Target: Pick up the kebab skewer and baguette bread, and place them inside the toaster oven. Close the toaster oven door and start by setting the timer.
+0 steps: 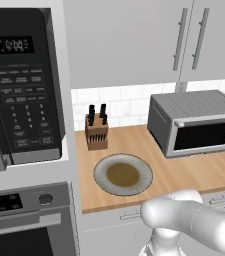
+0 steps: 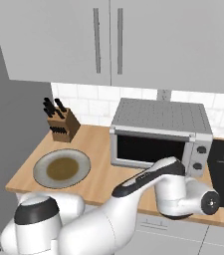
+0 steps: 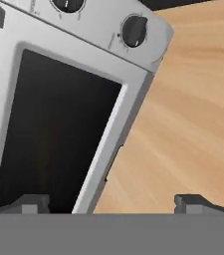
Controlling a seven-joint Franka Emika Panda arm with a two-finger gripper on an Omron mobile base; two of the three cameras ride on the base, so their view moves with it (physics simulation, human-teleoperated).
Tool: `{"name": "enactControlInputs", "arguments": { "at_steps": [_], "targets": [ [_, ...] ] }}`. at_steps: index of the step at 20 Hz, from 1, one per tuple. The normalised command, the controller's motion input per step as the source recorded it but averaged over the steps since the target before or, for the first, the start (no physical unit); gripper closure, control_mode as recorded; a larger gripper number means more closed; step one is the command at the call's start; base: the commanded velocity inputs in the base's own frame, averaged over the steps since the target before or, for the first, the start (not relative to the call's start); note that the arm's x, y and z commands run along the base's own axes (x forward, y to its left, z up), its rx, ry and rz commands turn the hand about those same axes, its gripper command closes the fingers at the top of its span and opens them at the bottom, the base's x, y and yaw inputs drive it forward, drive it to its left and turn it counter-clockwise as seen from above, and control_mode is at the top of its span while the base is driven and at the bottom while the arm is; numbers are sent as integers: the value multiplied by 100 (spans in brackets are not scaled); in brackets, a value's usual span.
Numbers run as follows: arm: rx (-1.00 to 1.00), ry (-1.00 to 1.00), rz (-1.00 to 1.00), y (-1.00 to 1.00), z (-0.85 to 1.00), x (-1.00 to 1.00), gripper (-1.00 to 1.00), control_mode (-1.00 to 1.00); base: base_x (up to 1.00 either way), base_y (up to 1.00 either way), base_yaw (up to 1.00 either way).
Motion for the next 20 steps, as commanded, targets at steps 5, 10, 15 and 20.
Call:
{"name": "enactControlInputs", "arguments": {
  "at_steps": [5, 10, 15, 20],
  "targets": [
    [25, -16, -17, -7, -7, 37, -100, -100, 0, 0, 0],
    [18, -7, -17, -24, -2, 41, -100, -100, 0, 0, 0],
    [10, 0, -13, -39, -4, 11, -100, -100, 0, 0, 0],
    [4, 0, -12, -30, 0, 2, -100, -100, 0, 0, 0]
  ]
}}
